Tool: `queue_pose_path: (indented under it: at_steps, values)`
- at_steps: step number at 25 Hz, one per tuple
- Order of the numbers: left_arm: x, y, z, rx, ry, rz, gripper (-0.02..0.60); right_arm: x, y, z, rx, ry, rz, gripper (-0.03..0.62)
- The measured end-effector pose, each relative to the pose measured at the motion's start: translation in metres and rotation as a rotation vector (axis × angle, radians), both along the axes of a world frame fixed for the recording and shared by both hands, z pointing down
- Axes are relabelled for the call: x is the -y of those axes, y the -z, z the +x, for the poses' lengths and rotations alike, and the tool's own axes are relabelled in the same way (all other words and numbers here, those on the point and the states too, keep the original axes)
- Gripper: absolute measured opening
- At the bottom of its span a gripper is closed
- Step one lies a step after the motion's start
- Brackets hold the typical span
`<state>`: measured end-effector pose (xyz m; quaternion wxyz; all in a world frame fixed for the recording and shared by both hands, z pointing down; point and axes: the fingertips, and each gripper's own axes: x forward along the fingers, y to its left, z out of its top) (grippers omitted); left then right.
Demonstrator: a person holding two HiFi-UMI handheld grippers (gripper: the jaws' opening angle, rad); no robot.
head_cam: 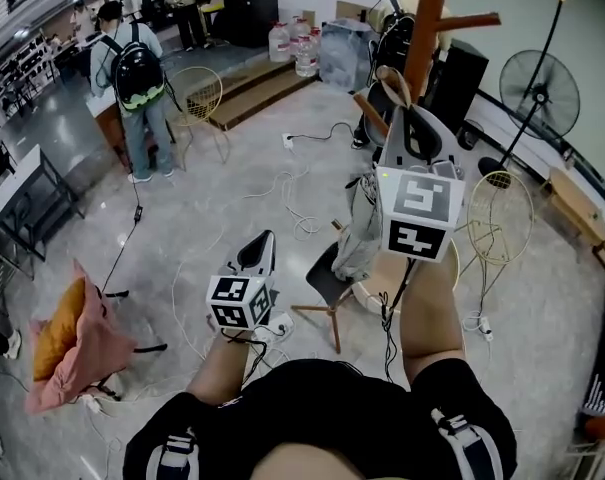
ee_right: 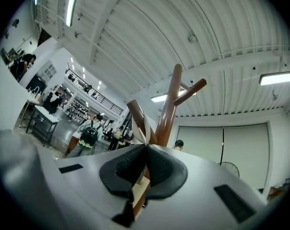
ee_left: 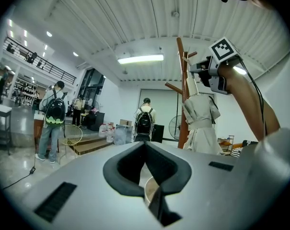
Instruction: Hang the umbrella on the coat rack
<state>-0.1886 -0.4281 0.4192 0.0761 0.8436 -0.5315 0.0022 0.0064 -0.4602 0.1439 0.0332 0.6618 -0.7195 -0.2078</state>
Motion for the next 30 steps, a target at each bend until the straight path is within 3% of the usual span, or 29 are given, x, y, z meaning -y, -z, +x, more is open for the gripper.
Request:
queue_pose_path:
  at_steps: [7, 11, 15, 18, 20, 24, 30]
  values:
    - [-0.013, -0.01, 0.004, -0.002, -0.013, -0.022, 0.018, 0.013, -0.042, 0.01, -0.006, -0.048, -0.093, 0.018]
    - [-0.02, -0.015, 0.01, 0.006, -0.026, -0.026, 0.018, 0.008, -0.038, 0.016, 0.022, -0.05, -0.039, 0.028]
    - [-0.032, -0.018, 0.012, 0.008, -0.027, -0.025, 0.018, -0.014, -0.035, 0.016, 0.109, 0.081, 0.026, 0.097]
    - [-0.041, -0.022, 0.014, 0.009, -0.036, -0.018, 0.018, -0.049, -0.04, 0.02, 0.137, 0.091, 0.101, 0.094]
    - [-0.049, -0.023, 0.017, 0.007, -0.041, -0.01, 0.018, -0.07, -0.061, 0.017, 0.151, 0.117, 0.098, 0.027]
    - [-0.059, -0.025, 0.026, 0.017, -0.056, -0.002, 0.018, -0.097, -0.134, -0.005, 0.206, 0.215, 0.005, 0.015]
    - [-0.081, -0.024, 0.044, 0.038, -0.088, -0.005, 0.018, -0.104, -0.247, -0.025, 0.288, 0.251, -0.242, 0.014]
